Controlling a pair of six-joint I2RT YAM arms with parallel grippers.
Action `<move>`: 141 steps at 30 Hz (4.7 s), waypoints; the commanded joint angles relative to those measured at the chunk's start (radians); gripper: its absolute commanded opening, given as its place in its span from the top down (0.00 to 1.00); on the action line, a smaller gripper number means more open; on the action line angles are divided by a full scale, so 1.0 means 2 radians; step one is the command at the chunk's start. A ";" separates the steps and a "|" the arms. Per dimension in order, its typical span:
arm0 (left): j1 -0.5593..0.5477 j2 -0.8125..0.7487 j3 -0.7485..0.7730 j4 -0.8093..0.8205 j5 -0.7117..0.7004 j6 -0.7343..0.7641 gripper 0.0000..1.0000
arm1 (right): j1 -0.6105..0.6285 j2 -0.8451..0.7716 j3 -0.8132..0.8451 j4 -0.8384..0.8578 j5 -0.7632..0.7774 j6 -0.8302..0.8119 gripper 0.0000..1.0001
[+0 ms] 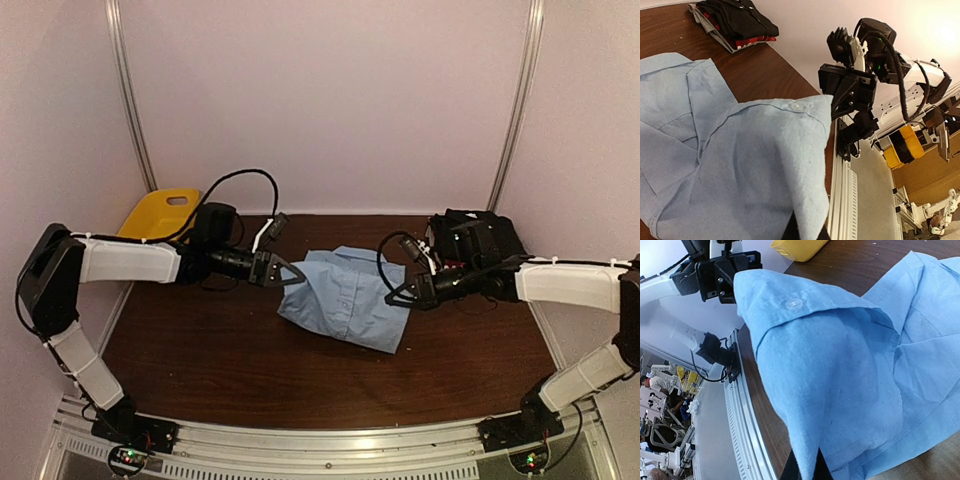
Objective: Fold and stack the long sleeve shirts
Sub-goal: Fold the 2/3-rectangle-folded shirt at the center of the board, then smooth out the square-folded shirt at the center of the board.
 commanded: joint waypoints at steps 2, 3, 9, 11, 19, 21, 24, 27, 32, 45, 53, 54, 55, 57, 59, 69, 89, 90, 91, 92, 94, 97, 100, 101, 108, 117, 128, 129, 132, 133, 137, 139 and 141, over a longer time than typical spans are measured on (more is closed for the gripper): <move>-0.017 -0.078 -0.035 -0.044 -0.036 0.028 1.00 | 0.057 -0.084 -0.037 -0.022 0.037 0.045 1.00; -0.024 -0.091 -0.044 -0.057 -0.046 0.032 1.00 | 0.070 -0.100 -0.042 -0.028 0.046 0.052 1.00; -0.062 -0.193 -0.119 -0.089 -0.095 0.024 1.00 | 0.152 -0.179 -0.070 -0.046 0.101 0.105 1.00; -0.077 -0.234 -0.148 -0.097 -0.108 0.012 1.00 | 0.178 -0.204 -0.081 -0.050 0.122 0.125 1.00; -0.103 -0.329 -0.167 -0.136 -0.164 -0.026 1.00 | 0.222 -0.263 -0.098 -0.053 0.171 0.175 1.00; -0.102 -0.306 -0.146 -0.147 -0.175 -0.014 1.00 | 0.213 -0.244 -0.084 -0.066 0.178 0.164 1.00; -0.096 -0.245 -0.112 -0.156 -0.183 -0.004 1.00 | 0.186 -0.203 -0.066 -0.078 0.170 0.144 1.00; -0.078 -0.193 -0.087 -0.156 -0.184 0.001 1.00 | 0.150 -0.167 -0.059 -0.074 0.149 0.126 0.98; -0.031 -0.121 -0.061 -0.139 -0.164 0.004 1.00 | 0.088 -0.113 -0.041 -0.069 0.106 0.090 0.94; 0.013 0.034 0.020 -0.115 -0.124 0.015 1.00 | 0.010 0.043 0.023 -0.051 0.050 0.026 0.91; 0.022 0.106 0.072 -0.115 -0.127 0.018 1.00 | -0.016 0.110 0.029 -0.016 0.039 0.027 1.00; 0.024 0.113 0.079 -0.118 -0.130 0.020 1.00 | -0.018 0.118 0.031 -0.013 0.038 0.025 1.00; 0.025 0.120 0.089 -0.123 -0.130 0.022 1.00 | -0.020 0.126 0.033 -0.013 0.038 0.023 1.00; 0.025 0.134 0.100 -0.128 -0.129 0.025 1.00 | -0.021 0.143 0.037 -0.012 0.037 0.018 1.00; 0.026 0.148 0.109 -0.130 -0.131 0.028 1.00 | -0.023 0.156 0.043 -0.009 0.038 0.014 1.00; 0.026 0.202 0.149 -0.151 -0.139 0.037 0.92 | -0.036 0.184 0.055 -0.015 0.049 0.002 0.96; 0.026 0.158 0.146 -0.216 -0.220 0.067 0.55 | -0.044 0.136 0.072 -0.095 0.119 -0.025 0.77; 0.026 0.153 0.147 -0.221 -0.227 0.070 0.55 | -0.045 0.128 0.072 -0.100 0.125 -0.026 0.77; 0.026 0.149 0.148 -0.225 -0.235 0.073 0.55 | -0.045 0.121 0.072 -0.106 0.131 -0.026 0.77; 0.026 0.142 0.148 -0.230 -0.247 0.075 0.55 | -0.045 0.112 0.071 -0.112 0.139 -0.026 0.77; 0.026 0.131 0.147 -0.234 -0.262 0.078 0.55 | -0.045 0.098 0.069 -0.122 0.149 -0.027 0.77; 0.026 0.118 0.148 -0.237 -0.270 0.085 0.54 | -0.045 0.072 0.062 -0.129 0.154 -0.024 0.77; 0.026 0.103 0.148 -0.239 -0.285 0.089 0.54 | -0.042 0.044 0.055 -0.129 0.155 -0.015 0.77; 0.026 0.098 0.148 -0.240 -0.292 0.089 0.53 | -0.040 0.035 0.054 -0.129 0.155 -0.012 0.77; 0.025 0.044 0.127 -0.246 -0.405 0.075 0.53 | 0.021 -0.017 0.039 -0.090 0.156 0.041 0.77; -0.018 -0.062 0.002 -0.119 -0.298 0.019 0.53 | 0.149 0.019 0.006 0.052 0.156 0.121 0.77; -0.078 0.023 -0.086 0.032 -0.296 -0.043 0.57 | 0.180 0.117 -0.038 0.143 0.133 0.143 0.79; -0.079 0.026 -0.102 0.043 -0.301 -0.047 0.57 | 0.180 0.125 -0.044 0.148 0.132 0.142 0.79; -0.083 0.036 -0.137 0.071 -0.312 -0.056 0.58 | 0.179 0.145 -0.057 0.156 0.134 0.137 0.79; -0.085 0.039 -0.149 0.081 -0.316 -0.059 0.58 | 0.178 0.152 -0.063 0.161 0.135 0.137 0.79; -0.090 0.056 -0.186 0.133 -0.323 -0.069 0.58 | 0.178 0.177 -0.075 0.170 0.140 0.132 0.80; -0.090 0.060 -0.192 0.146 -0.327 -0.068 0.57 | 0.178 0.183 -0.078 0.171 0.139 0.131 0.80; -0.090 0.059 -0.185 0.138 -0.326 -0.061 0.57 | 0.178 0.177 -0.081 0.163 0.139 0.128 0.81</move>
